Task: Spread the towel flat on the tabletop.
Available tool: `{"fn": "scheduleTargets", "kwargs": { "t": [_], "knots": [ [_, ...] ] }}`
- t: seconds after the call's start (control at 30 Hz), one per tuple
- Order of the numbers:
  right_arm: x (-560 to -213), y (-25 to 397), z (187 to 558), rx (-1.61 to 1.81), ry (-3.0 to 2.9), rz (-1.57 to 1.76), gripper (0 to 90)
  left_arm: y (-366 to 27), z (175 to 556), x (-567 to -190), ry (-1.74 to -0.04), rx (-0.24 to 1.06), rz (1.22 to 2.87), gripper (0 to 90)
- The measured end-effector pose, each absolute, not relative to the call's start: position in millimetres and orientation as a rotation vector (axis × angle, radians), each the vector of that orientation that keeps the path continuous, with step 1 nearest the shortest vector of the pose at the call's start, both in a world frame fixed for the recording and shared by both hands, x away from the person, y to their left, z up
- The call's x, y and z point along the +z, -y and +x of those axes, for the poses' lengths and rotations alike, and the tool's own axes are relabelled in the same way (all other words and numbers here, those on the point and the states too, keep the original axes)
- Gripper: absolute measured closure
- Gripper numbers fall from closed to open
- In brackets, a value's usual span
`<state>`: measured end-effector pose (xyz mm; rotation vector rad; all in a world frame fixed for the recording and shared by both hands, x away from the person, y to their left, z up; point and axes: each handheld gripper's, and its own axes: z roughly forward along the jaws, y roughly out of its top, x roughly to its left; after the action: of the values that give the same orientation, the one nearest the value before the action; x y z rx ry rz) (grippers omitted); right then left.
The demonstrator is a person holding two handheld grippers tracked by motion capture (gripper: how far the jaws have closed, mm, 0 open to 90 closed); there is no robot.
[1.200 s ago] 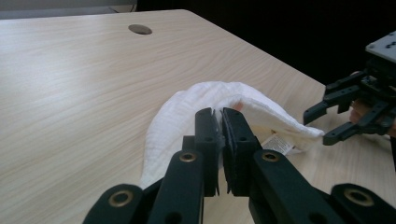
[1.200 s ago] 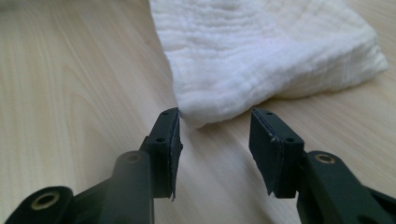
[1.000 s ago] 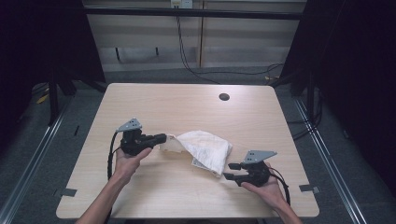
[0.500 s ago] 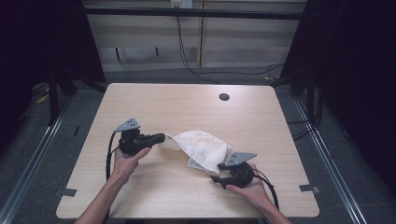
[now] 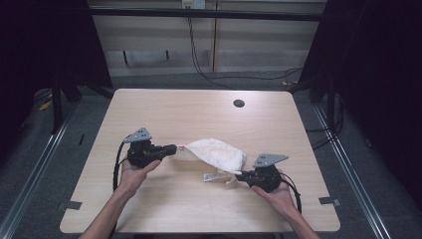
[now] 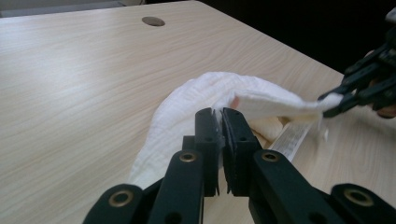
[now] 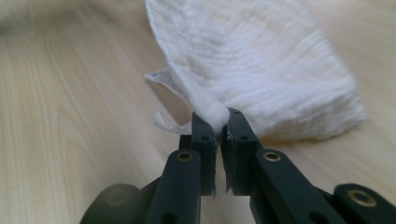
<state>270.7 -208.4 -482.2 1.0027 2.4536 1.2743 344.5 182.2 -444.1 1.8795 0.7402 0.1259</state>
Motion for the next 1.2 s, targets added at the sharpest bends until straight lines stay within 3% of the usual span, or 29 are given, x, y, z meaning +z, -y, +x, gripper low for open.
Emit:
{"fn": "scheduleTargets", "kwargs": {
  "t": [0.57,1.2],
  "knots": [
    [-401.1,236.9,282.6,1.533,-2.341,0.912,85.8,-197.0,320.3,-406.0,-0.608,0.159,1.870,85.7],
    [-348.8,241.5,287.5,1.611,-2.255,0.850,85.9,-198.5,310.6,-362.0,-0.540,0.243,1.809,85.8]
  ]
}}
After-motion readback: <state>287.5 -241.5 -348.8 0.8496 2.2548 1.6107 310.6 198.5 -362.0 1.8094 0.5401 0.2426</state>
